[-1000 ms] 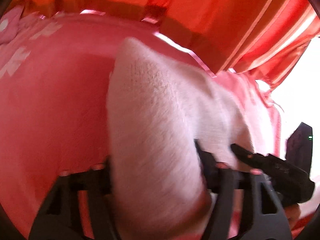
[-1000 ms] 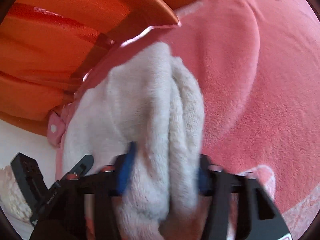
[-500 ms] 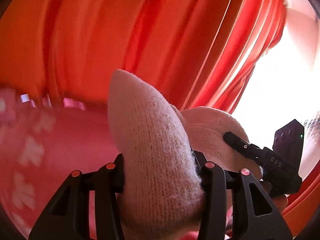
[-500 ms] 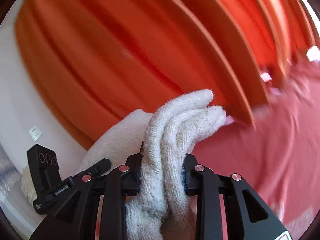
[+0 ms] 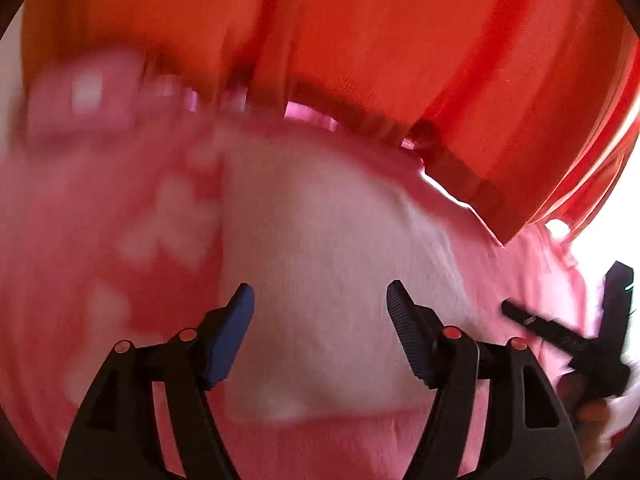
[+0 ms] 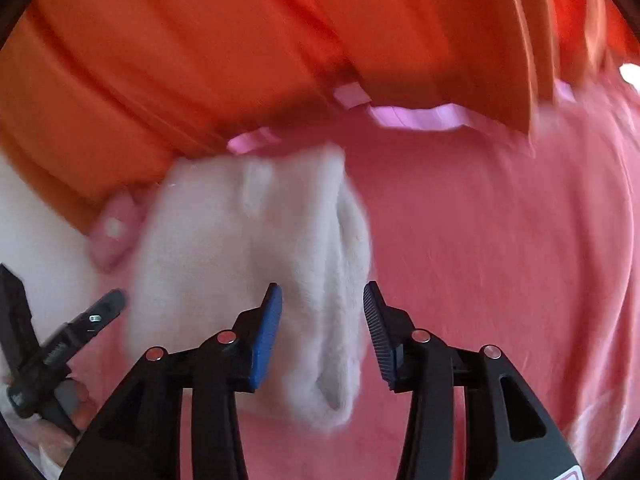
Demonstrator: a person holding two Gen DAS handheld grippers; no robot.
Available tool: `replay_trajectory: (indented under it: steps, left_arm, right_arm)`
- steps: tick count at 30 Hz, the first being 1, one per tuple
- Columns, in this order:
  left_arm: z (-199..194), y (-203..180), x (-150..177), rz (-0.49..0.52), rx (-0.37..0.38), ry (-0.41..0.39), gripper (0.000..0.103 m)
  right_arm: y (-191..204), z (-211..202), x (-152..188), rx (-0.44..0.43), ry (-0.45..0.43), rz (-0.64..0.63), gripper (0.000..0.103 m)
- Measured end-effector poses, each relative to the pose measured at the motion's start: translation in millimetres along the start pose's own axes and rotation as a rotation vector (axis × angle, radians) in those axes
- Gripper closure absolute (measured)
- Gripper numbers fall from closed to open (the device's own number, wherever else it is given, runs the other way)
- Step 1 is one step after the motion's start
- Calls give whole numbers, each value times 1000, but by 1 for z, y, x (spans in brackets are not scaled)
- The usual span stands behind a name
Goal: Fold small clothes
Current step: 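Regrasp the folded bundle with both grippers, lay it down and open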
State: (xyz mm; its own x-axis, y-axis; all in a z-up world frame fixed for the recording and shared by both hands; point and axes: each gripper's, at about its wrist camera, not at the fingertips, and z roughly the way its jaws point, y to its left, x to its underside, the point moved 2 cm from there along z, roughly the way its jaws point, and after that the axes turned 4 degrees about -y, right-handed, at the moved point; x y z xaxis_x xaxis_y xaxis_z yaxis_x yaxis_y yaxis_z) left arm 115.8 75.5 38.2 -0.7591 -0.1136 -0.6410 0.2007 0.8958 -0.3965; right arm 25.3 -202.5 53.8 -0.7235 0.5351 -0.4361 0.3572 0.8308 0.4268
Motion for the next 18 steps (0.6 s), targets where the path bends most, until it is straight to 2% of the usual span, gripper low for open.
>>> replay_trajectory:
  steps: [1, 2, 3, 5, 8, 10, 12, 13, 15, 17, 18]
  left_arm:
    - [0, 12, 4, -51, 3, -22, 30]
    - [0, 18, 3, -86, -15, -23, 26]
    - [1, 23, -4, -123, -6, -20, 24]
    - [0, 27, -16, -156, 33, -29, 10]
    - [16, 35, -21, -171, 28, -18, 9]
    - [32, 36, -12, -199, 51, 68, 10]
    - [47, 38, -2, -240, 94, 146, 12]
    - [51, 40, 3, -264, 125, 173, 18]
    - [54, 41, 6, -286, 154, 184, 26]
    - [44, 33, 0, -251, 189, 149, 48]
    - [39, 29, -4, -247, 205, 127, 51]
  right_arm:
    - [-2, 6, -1, -12, 40, 27, 60]
    - [-3, 8, -7, -64, 44, 27, 56]
    - [-4, 9, -13, -74, 28, 22, 44]
    - [-11, 19, -21, -57, -1, 56, 34]
    - [-13, 51, -25, -167, 112, 155, 34]
    - [-11, 64, -25, -205, 158, 188, 34]
    - [-8, 71, -21, -217, 171, 167, 33]
    - [-5, 72, -20, -236, 178, 163, 34]
    - [1, 82, -21, -337, 218, 194, 65]
    - [13, 70, -27, -320, 180, 139, 76]
    - [24, 60, -32, -313, 142, 90, 78]
